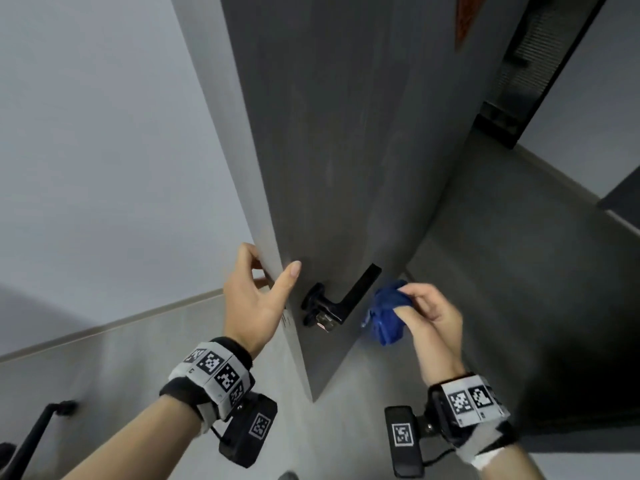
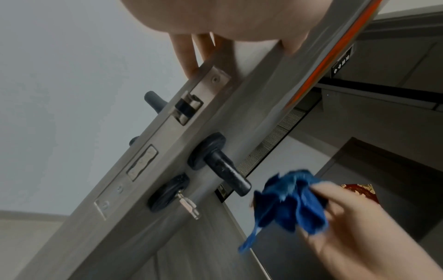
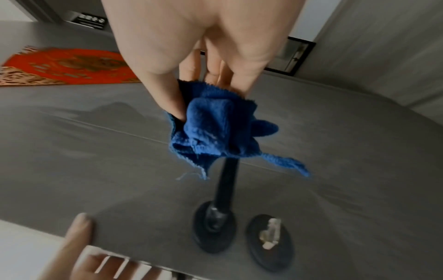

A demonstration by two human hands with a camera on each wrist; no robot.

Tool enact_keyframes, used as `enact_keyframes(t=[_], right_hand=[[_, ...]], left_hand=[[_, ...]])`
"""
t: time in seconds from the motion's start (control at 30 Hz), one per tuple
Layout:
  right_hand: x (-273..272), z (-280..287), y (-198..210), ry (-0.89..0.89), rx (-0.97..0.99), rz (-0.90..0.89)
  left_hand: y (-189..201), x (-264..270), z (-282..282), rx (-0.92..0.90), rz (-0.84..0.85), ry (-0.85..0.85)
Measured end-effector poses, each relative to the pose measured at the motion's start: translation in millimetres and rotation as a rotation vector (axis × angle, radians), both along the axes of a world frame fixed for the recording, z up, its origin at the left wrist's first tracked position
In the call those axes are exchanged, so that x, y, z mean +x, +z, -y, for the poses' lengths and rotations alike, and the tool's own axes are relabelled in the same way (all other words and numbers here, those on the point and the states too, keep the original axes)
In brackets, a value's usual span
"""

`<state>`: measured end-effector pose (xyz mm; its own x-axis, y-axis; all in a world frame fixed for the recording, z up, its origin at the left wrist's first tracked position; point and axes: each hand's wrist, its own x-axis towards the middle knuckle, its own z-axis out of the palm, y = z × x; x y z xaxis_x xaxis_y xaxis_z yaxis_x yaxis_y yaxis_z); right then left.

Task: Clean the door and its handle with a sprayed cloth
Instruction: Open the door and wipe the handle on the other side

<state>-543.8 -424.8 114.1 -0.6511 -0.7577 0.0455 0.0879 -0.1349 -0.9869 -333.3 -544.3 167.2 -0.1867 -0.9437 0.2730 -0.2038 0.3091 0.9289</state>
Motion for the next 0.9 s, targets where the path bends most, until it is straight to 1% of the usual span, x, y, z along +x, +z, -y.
enact_keyframes(t=[0.1,0.17,0.27,0.33,0.4,0.43,0.5,0.57,0.6,0.63,0.67,0.7,0.77,0.8,0.83,0.9], right_hand=[[-5,-1,26,0.010,0.010,-0.093],[-3,6,35,0.017,0.064,-0.172],[0,13,31,0.035,0.273,-0.354],[-1,6,27,0.054,0.348,-0.352],[1,-7,27,0.087,0.358,-0.317],[5,-15,27,0.104,0.354,-0.342],[19,-29,24,0.169,0.343,-0.515],[34,-46,13,0.310,0.373,-0.715],[38,-54,7,0.377,0.398,-0.759],[39,-64,1,0.397,0.394,-0.754],[36,-72,-2,0.357,0.368,-0.729],[32,-79,0,0.276,0.306,-0.699],[19,-87,13,0.093,0.195,-0.640],[11,-86,22,0.037,0.163,-0.596],[4,-81,32,0.003,0.150,-0.553],[-3,-64,45,-0.023,0.148,-0.539]], left_hand=[[4,-12,-25,-0.011,0.085,-0.018],[9,-21,-40,-0.028,0.123,-0.047],[14,-32,-59,-0.046,0.164,-0.091],[16,-37,-68,-0.048,0.172,-0.118],[17,-41,-74,-0.038,0.170,-0.116],[16,-44,-77,-0.032,0.172,-0.109],[16,-45,-80,-0.026,0.169,-0.084],[18,-44,-83,-0.025,0.169,-0.066],[20,-44,-83,-0.030,0.171,-0.064],[21,-43,-83,-0.034,0.175,-0.069],[21,-44,-83,-0.033,0.172,-0.069],[21,-44,-82,-0.028,0.164,-0.062],[20,-43,-81,-0.018,0.145,-0.047],[19,-42,-80,-0.014,0.138,-0.046],[18,-43,-80,-0.005,0.134,-0.051],[18,-43,-81,0.008,0.125,-0.059]])
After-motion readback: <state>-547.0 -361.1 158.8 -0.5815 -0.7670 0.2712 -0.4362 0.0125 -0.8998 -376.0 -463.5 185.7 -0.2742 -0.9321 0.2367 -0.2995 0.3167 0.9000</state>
